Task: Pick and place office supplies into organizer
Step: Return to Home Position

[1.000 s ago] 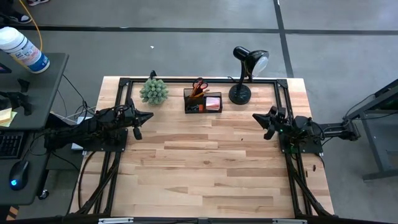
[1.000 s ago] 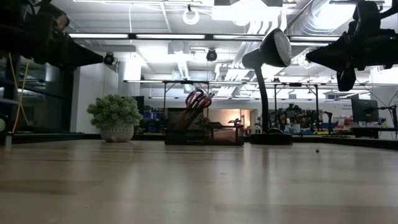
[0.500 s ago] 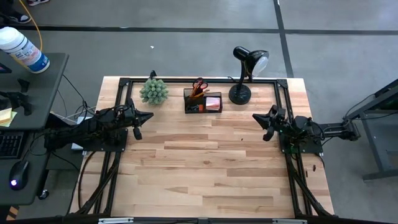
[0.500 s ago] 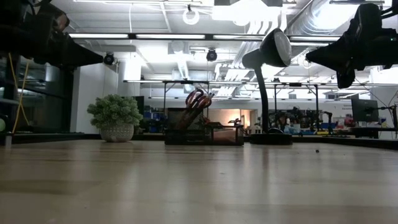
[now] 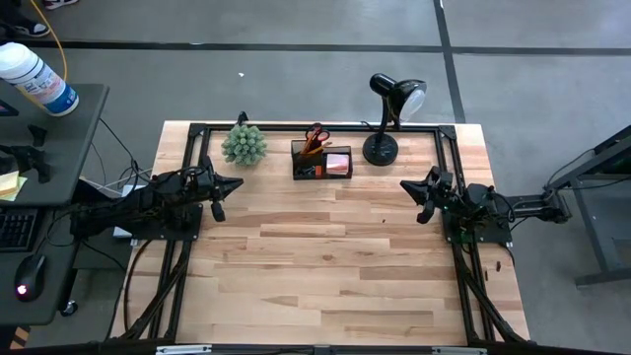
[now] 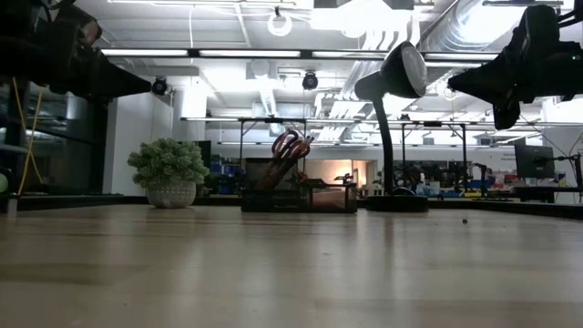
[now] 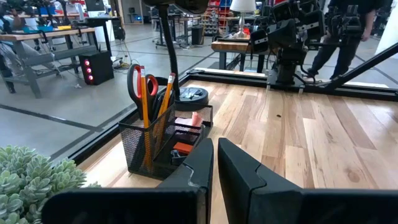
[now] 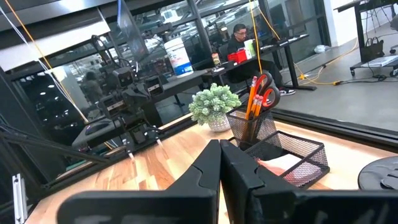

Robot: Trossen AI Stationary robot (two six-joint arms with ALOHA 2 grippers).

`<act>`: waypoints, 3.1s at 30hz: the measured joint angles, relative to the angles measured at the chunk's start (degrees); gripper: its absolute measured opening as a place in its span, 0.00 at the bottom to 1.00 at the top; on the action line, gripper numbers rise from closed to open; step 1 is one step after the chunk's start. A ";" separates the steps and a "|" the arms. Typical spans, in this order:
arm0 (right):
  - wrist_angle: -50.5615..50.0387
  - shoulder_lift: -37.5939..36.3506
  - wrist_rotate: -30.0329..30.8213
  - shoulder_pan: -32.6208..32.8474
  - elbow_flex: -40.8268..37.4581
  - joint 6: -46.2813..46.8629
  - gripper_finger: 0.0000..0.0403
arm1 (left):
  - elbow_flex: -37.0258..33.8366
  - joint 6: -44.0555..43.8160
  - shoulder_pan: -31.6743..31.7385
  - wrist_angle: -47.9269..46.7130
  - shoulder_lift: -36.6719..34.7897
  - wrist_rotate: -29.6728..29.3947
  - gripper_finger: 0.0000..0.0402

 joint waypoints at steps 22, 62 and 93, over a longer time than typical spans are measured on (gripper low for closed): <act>-0.02 0.00 0.00 0.00 -0.02 -0.02 0.00 | 0.00 0.00 0.00 0.00 -0.01 -0.02 0.04; -0.04 0.00 -0.02 0.01 -0.04 -0.02 0.00 | 0.00 0.00 0.00 0.01 0.00 -0.02 0.04; -0.04 0.01 -0.02 0.00 -0.04 -0.02 0.00 | 0.00 0.00 0.00 0.00 0.00 -0.02 0.04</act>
